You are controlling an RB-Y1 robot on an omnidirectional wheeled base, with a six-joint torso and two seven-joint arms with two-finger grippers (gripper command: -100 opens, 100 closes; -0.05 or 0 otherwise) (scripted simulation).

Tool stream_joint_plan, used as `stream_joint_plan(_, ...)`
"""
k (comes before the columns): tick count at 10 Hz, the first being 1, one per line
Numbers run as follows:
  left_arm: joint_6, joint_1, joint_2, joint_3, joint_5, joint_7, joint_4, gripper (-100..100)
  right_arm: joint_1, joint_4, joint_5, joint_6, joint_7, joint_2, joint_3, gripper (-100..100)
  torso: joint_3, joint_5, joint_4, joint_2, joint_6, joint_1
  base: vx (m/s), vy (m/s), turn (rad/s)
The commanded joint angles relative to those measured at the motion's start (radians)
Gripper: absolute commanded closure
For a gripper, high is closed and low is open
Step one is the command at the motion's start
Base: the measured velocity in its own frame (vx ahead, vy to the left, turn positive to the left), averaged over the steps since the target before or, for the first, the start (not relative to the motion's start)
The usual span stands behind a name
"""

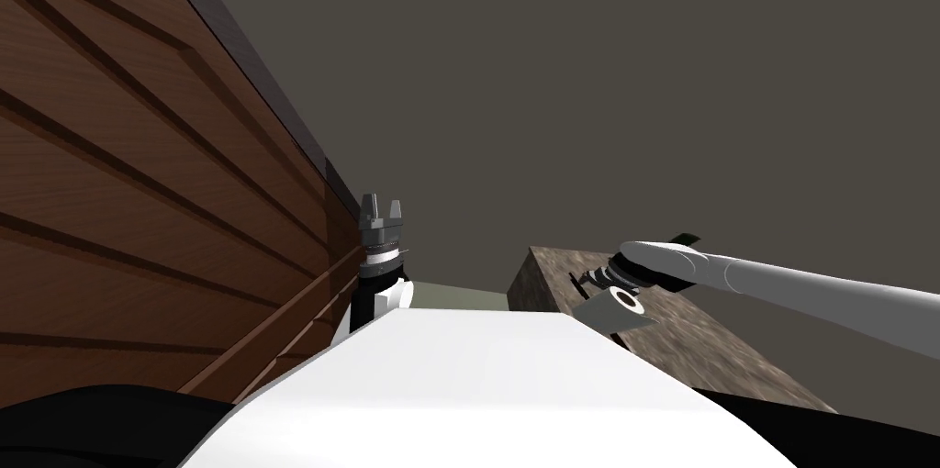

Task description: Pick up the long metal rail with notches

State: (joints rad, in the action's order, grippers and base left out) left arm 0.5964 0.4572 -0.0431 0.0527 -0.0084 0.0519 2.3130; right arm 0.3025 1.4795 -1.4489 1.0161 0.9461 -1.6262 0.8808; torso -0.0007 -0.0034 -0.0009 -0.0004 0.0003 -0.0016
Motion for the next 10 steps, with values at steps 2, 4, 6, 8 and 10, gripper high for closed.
stream_joint_plan(2, 0.000, 0.000, 0.000, 0.000, 0.000, 0.000, 0.000, 0, 0.006, 0.023, -0.019, -0.014, 0.075, 0.006, 0.010, -100, 0.000, 0.000, 0.000, 0.000, 0.000, 0.000, 0.004, -0.009, 0.024)
stream_joint_plan(4, 0.000, 0.000, 0.000, 0.000, 0.000, 0.000, 0.000, 0, 0.009, 0.036, -0.030, -0.022, 0.123, 0.010, 0.016, -100, 0.000, 0.000, 0.000, 0.000, 0.000, 0.000, 0.006, -0.008, 0.022)
stream_joint_plan(6, 0.000, 0.000, 0.000, 0.000, 0.000, 0.000, 0.000, 0, 0.012, 0.048, -0.039, -0.029, 0.167, 0.013, 0.022, -100, 0.000, 0.000, 0.000, 0.000, 0.000, 0.000, 0.007, -0.007, 0.019)
stream_joint_plan(8, 0.000, 0.000, 0.000, 0.000, 0.000, 0.000, 0.000, 0, 0.015, 0.057, -0.047, -0.036, 0.201, 0.017, 0.027, -100, 0.000, 0.000, 0.000, 0.000, 0.000, 0.000, 0.009, -0.008, 0.027)
stream_joint_plan(10, 0.000, 0.000, 0.000, 0.000, 0.000, 0.000, 0.000, 0, 0.018, 0.071, -0.059, -0.048, 0.254, 0.023, 0.035, -100, 0.000, 0.000, 0.000, 0.000, 0.000, 0.000, 0.007, -0.004, 0.023)
